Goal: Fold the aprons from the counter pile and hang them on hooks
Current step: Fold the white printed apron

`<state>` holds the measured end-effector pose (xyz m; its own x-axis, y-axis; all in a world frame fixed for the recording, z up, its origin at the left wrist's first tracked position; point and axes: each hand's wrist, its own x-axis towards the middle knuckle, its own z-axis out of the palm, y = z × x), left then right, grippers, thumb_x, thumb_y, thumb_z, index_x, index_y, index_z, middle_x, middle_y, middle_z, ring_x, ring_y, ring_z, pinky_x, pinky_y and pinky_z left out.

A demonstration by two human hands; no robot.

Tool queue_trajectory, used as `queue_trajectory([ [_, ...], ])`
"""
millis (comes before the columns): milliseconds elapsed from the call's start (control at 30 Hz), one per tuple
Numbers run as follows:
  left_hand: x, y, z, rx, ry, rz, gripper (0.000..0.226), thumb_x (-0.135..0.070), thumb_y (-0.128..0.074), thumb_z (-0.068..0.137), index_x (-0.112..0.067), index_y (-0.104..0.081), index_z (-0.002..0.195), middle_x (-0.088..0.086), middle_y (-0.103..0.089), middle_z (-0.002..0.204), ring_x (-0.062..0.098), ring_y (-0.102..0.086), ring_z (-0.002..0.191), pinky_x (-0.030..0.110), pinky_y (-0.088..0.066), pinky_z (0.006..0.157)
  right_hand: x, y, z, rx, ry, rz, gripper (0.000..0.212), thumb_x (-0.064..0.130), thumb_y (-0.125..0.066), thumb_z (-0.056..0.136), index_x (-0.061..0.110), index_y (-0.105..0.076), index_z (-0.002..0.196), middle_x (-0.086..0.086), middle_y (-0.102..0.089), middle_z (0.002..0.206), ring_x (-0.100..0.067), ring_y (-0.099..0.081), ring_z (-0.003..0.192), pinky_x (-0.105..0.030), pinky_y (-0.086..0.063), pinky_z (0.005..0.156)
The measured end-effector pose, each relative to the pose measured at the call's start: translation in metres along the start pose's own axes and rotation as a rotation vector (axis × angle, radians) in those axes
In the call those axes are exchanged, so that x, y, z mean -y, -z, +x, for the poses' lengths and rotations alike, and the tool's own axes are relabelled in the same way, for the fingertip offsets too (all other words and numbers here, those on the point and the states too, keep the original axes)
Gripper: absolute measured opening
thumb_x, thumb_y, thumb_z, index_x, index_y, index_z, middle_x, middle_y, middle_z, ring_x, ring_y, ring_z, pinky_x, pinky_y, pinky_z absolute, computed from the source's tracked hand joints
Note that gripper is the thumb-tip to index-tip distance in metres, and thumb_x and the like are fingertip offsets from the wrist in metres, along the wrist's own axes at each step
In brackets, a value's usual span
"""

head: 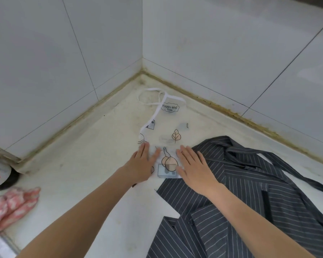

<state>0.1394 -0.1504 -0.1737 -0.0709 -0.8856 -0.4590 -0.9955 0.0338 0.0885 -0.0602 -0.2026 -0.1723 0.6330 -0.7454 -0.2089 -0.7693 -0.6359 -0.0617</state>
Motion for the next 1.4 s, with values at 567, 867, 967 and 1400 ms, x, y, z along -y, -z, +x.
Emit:
queue_trajectory([
  [567, 0.052, 0.028, -0.022, -0.019, 0.049, -0.741, 0.071, -0.058, -0.071, 0.070, -0.034, -0.047, 0.132, -0.015, -0.051, 0.129, 0.010, -0.048, 0.122, 0.020, -0.036, 0.099, -0.019, 0.063, 0.015, 0.241, -0.020, 0.543, 0.047, 0.033, -0.068, 0.084, 0.017, -0.056, 0.127, 0.002, -0.062, 0.120, -0.012, -0.057, 0.108, -0.020, -0.043, 0.089],
  [867, 0.037, 0.016, -0.017, -0.290, 0.387, -0.787, 0.049, -0.049, -0.057, 0.088, -0.013, -0.035, 0.063, -0.002, -0.037, 0.061, 0.013, -0.037, 0.056, 0.025, -0.023, 0.051, 0.001, 0.024, 0.019, 0.026, -0.511, 1.056, 0.032, 0.034, -0.065, 0.086, 0.012, -0.053, 0.105, -0.005, -0.062, 0.099, -0.016, -0.063, 0.084, -0.023, -0.055, 0.055],
  [967, 0.032, 0.015, -0.016, -0.299, 0.431, -0.593, 0.039, -0.047, -0.054, 0.091, -0.012, -0.044, 0.077, -0.001, -0.048, 0.075, 0.020, -0.048, 0.074, 0.026, -0.032, 0.063, 0.009, 0.019, 0.023, -0.035, -0.556, 0.919, 0.034, 0.037, -0.060, 0.090, 0.007, -0.048, 0.102, 0.000, -0.056, 0.085, -0.014, -0.056, 0.075, -0.025, -0.048, 0.060],
  [1400, 0.014, 0.006, -0.007, -0.091, -0.048, 0.200, 0.088, -0.015, -0.051, 0.091, -0.015, 0.016, 0.146, 0.018, 0.014, 0.155, 0.036, 0.009, 0.144, 0.042, -0.008, 0.117, 0.009, 0.019, 0.005, 0.142, 0.015, -0.018, 0.086, 0.008, -0.051, 0.090, 0.013, 0.010, 0.151, -0.001, 0.016, 0.158, -0.023, 0.007, 0.146, -0.036, -0.006, 0.118],
])
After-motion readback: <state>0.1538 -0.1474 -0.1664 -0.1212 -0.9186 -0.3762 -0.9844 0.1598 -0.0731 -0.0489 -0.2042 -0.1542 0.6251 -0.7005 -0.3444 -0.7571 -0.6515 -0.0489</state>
